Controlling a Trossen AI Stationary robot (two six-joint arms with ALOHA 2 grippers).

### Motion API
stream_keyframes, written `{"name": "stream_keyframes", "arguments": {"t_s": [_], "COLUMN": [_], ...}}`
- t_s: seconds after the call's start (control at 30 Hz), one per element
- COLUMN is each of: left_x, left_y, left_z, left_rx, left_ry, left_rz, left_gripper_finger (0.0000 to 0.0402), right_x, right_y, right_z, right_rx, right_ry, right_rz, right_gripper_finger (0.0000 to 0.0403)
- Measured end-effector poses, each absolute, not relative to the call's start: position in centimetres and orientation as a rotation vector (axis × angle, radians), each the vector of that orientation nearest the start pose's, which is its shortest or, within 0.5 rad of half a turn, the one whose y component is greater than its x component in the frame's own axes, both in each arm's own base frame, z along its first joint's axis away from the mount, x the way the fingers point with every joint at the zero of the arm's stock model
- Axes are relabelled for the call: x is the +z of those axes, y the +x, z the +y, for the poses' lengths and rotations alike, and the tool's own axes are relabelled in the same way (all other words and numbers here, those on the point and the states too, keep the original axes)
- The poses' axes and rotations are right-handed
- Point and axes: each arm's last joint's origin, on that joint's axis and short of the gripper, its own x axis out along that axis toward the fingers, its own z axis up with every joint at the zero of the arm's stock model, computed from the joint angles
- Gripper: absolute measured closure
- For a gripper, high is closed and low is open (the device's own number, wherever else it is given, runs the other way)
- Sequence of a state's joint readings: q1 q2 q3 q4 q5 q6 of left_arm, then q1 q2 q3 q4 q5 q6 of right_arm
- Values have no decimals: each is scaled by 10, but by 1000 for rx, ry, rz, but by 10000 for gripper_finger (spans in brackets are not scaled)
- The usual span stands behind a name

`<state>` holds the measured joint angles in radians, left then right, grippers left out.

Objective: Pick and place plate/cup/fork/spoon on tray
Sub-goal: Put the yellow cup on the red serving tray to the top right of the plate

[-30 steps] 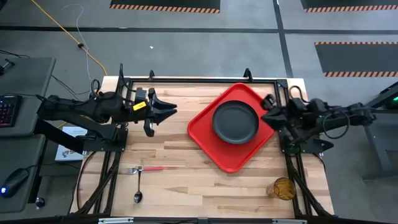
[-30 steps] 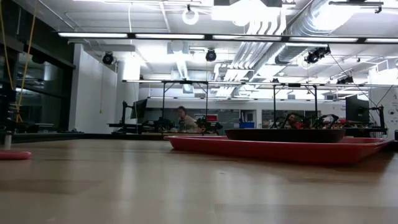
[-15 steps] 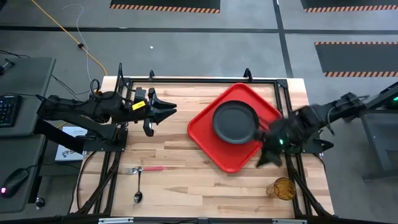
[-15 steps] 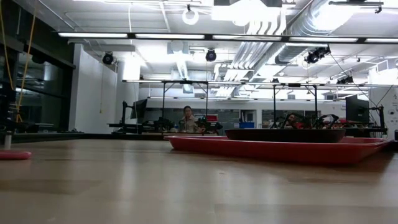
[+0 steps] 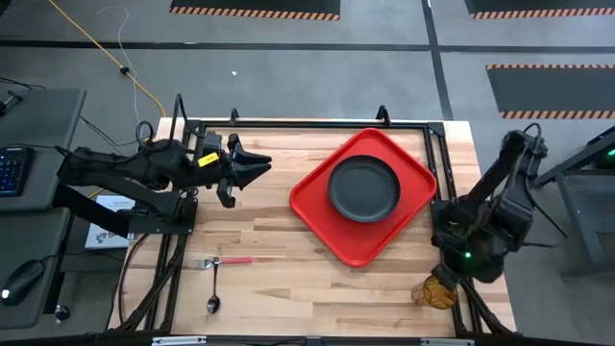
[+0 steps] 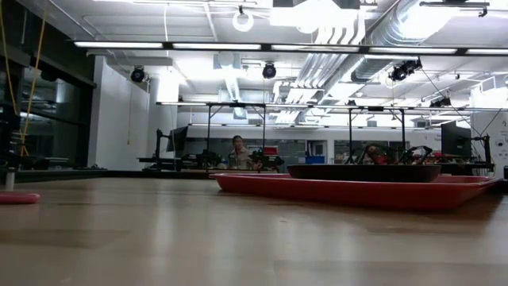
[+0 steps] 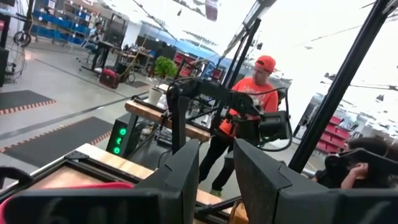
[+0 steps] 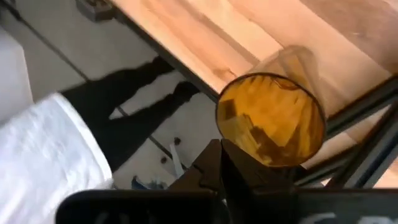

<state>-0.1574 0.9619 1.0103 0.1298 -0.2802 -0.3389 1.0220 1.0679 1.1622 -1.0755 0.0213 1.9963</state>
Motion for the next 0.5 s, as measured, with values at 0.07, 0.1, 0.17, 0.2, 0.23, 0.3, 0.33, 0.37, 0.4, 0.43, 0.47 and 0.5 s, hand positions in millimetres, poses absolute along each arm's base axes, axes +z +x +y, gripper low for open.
{"name": "stream_keyframes", "arguments": {"t_s": [0.07, 0.1, 0.17, 0.2, 0.23, 0.3, 0.33, 0.37, 0.4, 0.43, 0.47, 0.5], "left_x": [409, 409, 409, 409, 409, 409, 409, 409, 409, 409, 409, 409], "left_y": [204, 204, 204, 204, 204, 204, 204, 204, 204, 204, 204, 204], "left_z": [-24, -24, -24, -24, -24, -24, -24, -24, -24, -24, -24, -24], "left_rx": [91, 91, 91, 91, 91, 91, 91, 91, 91, 91, 91, 91], "left_ry": [-377, -377, -377, -377, -377, -377, -377, -377, -377, -377, -377, -377], "left_rz": [-197, -197, -197, -197, -197, -197, -197, -197, -197, -196, -196, -196], "left_gripper_finger": [312, 312, 312, 312, 312, 312, 312, 312, 312, 312, 312, 312], "right_x": [336, 334, 330, 327, 325, 320, 318, 316, 315, 313, 312, 311], "right_y": [95, 95, 95, 95, 96, 98, 99, 100, 101, 101, 102, 102], "right_z": [161, 163, 166, 167, 169, 172, 174, 176, 178, 179, 180, 181], "right_rx": [-294, -308, -352, -379, -402, -433, -443, -451, -459, -467, -475, -481], "right_ry": [1223, 1218, 1192, 1185, 1178, 1153, 1145, 1138, 1131, 1123, 1117, 1107], "right_rz": [1295, 1288, 1302, 1313, 1324, 1340, 1341, 1342, 1343, 1344, 1345, 1347], "right_gripper_finger": [402, 402, 402, 402, 401, 391, 383, 372, 358, 342, 325, 307]}}
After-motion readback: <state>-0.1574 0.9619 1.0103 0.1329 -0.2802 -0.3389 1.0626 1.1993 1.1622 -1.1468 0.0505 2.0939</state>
